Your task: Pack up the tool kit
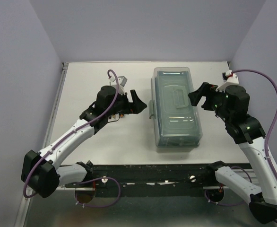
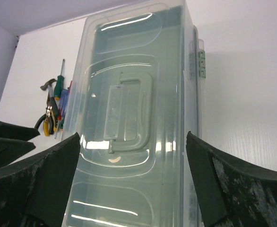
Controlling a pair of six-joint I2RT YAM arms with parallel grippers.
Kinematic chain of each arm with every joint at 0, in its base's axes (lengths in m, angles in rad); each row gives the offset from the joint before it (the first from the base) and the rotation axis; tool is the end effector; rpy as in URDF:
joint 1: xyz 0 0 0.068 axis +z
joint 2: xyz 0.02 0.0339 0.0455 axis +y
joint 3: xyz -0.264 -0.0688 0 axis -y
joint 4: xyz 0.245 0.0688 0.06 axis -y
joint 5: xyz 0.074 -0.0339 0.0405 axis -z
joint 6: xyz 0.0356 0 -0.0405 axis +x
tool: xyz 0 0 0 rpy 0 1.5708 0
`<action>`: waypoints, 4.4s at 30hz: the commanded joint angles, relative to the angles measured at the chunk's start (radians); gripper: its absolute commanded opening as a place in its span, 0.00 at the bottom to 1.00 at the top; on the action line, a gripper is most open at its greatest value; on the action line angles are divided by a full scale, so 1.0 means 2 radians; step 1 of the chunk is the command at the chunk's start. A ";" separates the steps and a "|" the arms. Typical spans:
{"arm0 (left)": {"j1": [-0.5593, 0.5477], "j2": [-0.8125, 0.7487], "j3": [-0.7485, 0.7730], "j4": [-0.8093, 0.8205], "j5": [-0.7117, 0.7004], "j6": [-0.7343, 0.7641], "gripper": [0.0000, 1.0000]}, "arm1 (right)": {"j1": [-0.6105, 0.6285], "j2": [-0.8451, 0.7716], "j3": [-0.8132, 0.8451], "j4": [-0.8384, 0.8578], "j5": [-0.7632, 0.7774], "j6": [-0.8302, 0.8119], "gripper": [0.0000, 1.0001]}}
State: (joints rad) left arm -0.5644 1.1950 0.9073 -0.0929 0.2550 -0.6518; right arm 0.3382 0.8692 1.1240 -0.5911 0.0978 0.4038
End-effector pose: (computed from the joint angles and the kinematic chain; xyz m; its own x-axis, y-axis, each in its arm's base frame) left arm 0.2282 -0.1551 0.3068 -0.6835 -0.2620 -0.6813 0.3784 0.6709 -0.6377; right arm 0.1661 0.0547 0.3989 -0.3818 0.2802 -0.8807 -0.1014 0.9345 0.3413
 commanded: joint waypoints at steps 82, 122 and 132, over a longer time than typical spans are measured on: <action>0.000 0.285 -0.151 0.722 0.132 -0.338 0.99 | -0.002 -0.016 -0.053 0.008 -0.026 0.012 1.00; 0.010 0.048 0.019 -0.011 -0.004 0.044 0.99 | 0.157 0.096 0.068 -0.089 0.122 -0.080 0.95; 0.015 0.076 0.002 -0.014 0.011 0.028 0.99 | 0.250 0.231 0.158 -0.119 0.227 -0.068 0.95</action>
State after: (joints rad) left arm -0.5381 1.3327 0.9443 -0.0937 0.2745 -0.5900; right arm 0.7834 1.2411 1.3506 -0.7666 0.4240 0.2684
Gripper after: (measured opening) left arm 0.992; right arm 0.945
